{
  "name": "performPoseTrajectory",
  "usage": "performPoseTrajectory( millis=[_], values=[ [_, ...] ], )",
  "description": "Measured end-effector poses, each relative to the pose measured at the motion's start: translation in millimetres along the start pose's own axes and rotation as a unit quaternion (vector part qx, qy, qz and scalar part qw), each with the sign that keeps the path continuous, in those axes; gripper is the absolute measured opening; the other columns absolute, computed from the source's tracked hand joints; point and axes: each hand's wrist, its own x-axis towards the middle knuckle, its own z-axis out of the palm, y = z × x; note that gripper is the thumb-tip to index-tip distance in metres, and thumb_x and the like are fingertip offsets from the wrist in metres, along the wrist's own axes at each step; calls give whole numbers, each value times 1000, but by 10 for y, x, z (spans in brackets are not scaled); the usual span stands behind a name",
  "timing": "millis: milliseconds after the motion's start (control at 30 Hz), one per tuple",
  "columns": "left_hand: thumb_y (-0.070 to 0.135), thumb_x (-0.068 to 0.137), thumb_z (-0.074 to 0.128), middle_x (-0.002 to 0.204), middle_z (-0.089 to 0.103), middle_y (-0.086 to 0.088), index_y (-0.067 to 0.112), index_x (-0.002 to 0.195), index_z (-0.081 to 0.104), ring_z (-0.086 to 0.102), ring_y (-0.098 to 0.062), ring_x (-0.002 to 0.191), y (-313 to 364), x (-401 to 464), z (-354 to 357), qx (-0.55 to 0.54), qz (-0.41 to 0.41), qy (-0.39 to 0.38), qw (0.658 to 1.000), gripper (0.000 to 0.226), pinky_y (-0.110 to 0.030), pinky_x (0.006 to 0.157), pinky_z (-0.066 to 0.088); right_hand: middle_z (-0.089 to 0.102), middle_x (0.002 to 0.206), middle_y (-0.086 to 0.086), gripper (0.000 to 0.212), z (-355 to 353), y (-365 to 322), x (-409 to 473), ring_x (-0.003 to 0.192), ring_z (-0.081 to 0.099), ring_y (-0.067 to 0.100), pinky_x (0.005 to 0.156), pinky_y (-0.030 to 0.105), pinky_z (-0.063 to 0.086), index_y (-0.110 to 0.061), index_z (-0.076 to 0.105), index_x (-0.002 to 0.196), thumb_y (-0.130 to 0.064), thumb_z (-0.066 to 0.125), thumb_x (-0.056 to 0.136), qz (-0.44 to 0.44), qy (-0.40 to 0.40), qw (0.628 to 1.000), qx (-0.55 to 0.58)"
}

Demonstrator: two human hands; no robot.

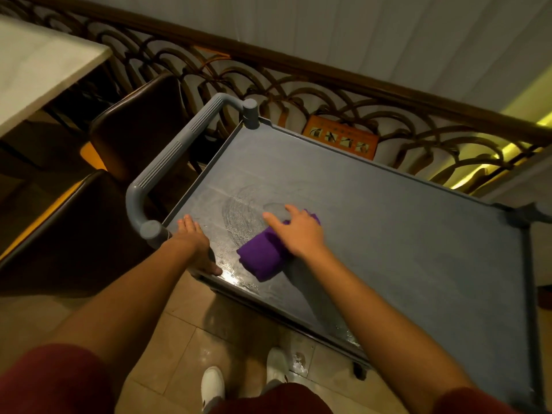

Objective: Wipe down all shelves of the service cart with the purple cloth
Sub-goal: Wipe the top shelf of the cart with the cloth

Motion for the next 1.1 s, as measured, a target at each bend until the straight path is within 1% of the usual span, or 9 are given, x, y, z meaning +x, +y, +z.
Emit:
performPoseTrajectory(
  millis=[33, 100, 233, 400, 600, 800, 967, 1033, 1100],
  values=[
    [82, 65, 65, 159, -20, -31, -5, 152, -11, -14, -49, 148, 28, -6, -22, 4, -5, -5, 1000, 145, -56, 121, 8, 35, 159, 22, 103, 157, -118, -27, 147, 29, 46, 121, 59, 24, -21, 40, 151, -90, 38, 74, 36, -23, 998, -51],
    [86, 64, 61, 159, -19, -32, -6, 153, -8, -13, -49, 148, 50, -4, -11, 7, -14, -1, 1000, 145, -56, 121, 8, 27, 161, 26, 98, 492, -253, -92, 151, 17, 48, 123, 59, 12, -13, 36, 152, -80, 47, 81, 3, -30, 988, -151],
    [86, 61, 63, 159, -21, -31, -5, 151, -15, -15, -49, 147, 56, -7, 70, 20, -32, 7, 999, 150, -57, 121, 7, 42, 154, 12, 64, 572, -22, -117, 147, 31, 31, 125, 50, 13, -11, 43, 147, -46, 51, 94, -149, 10, 976, -159],
    [87, 54, 68, 158, -20, -34, -6, 149, -17, -13, -52, 147, 144, 72, 63, 12, -37, 2, 999, 158, -60, 119, 8, 48, 149, 11, 48, 351, 482, -295, 148, 32, 30, 126, 46, 14, -7, 53, 138, -31, 55, 96, -168, 0, 972, -168],
    [89, 50, 67, 159, -17, -35, -6, 152, -10, -12, -54, 146, 125, 78, 122, 21, -19, 11, 1000, 160, -62, 118, 8, 43, 155, 14, 49, 169, 1117, -732, 154, 21, 32, 127, 44, 9, -4, 49, 142, -22, 54, 97, -90, 23, 983, -160],
    [89, 54, 65, 160, -11, -35, -2, 155, 6, -8, -54, 147, 103, -31, 133, 31, 6, 35, 999, 149, -62, 120, 7, 38, 161, 14, 53, -92, 1549, -1153, 153, 25, 30, 125, 39, 17, -6, 47, 147, -11, 52, 95, 7, 51, 988, -146],
    [87, 72, 50, 158, 25, -30, 7, 137, 56, 13, -50, 147, 302, -313, 32, 28, 88, 93, 991, 103, -61, 120, 14, 28, 161, 22, 86, -218, 1456, -1226, 146, 32, 40, 116, 48, 36, -12, 37, 152, -49, 72, 84, 191, 98, 977, -3],
    [83, 81, 43, 160, 19, -30, 4, 148, 41, 11, -49, 148, 667, -539, 103, 33, 119, 109, 986, 104, -59, 121, 12, 34, 153, 26, 91, -89, 1240, -1167, 138, 42, 46, 112, 49, 41, -11, 37, 150, -61, 69, 81, 254, 126, 958, 36],
    [84, 79, 45, 162, 4, -33, -3, 156, 15, 3, -51, 149, 1029, -789, 271, 7, 131, 75, 989, 120, -58, 121, 9, 37, 149, 25, 73, 114, 963, -1098, 131, 46, 46, 109, 47, 44, -10, 43, 144, -51, 66, 88, 257, 142, 956, 1]
  ],
)
